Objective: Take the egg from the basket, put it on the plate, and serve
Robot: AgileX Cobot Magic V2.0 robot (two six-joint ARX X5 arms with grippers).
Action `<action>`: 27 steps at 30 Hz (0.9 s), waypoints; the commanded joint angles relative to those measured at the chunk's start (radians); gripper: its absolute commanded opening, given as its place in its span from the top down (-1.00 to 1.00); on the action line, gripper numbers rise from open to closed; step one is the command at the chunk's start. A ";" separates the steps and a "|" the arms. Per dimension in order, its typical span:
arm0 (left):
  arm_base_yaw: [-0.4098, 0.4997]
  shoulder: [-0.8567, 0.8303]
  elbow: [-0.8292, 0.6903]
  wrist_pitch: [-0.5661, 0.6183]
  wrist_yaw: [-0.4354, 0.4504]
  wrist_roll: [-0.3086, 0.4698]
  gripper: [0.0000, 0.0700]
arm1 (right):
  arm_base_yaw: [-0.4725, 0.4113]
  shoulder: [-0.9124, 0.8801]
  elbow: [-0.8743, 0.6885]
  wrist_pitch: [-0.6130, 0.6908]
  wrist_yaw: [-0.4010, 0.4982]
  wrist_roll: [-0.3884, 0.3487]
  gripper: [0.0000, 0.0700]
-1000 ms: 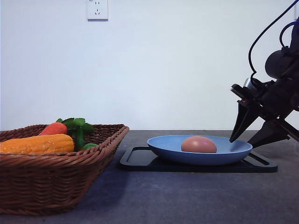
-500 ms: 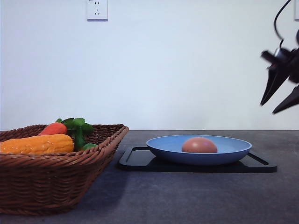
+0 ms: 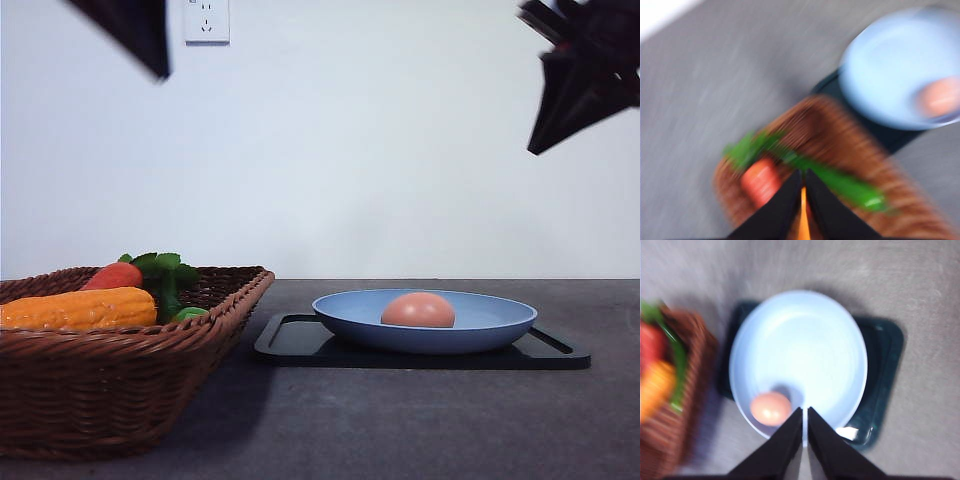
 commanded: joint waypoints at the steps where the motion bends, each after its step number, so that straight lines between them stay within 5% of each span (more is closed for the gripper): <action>1: 0.061 0.015 0.011 0.002 0.002 -0.012 1.00 | 0.055 -0.038 -0.020 0.022 0.113 -0.015 1.00; 6: 0.237 -0.010 -0.029 0.005 0.147 -0.039 1.00 | 0.233 -0.223 -0.203 0.242 0.441 -0.015 1.00; 10: 0.342 -0.093 -0.133 0.072 0.245 -0.050 1.00 | 0.332 -0.372 -0.393 0.446 0.590 -0.014 1.00; 20: 0.353 -0.522 -0.603 0.405 0.295 -0.218 1.00 | 0.412 -0.626 -0.872 0.881 0.620 -0.006 1.00; 27: 0.297 -0.732 -0.726 0.433 0.295 -0.322 1.00 | 0.426 -0.669 -1.075 1.104 0.621 0.071 1.00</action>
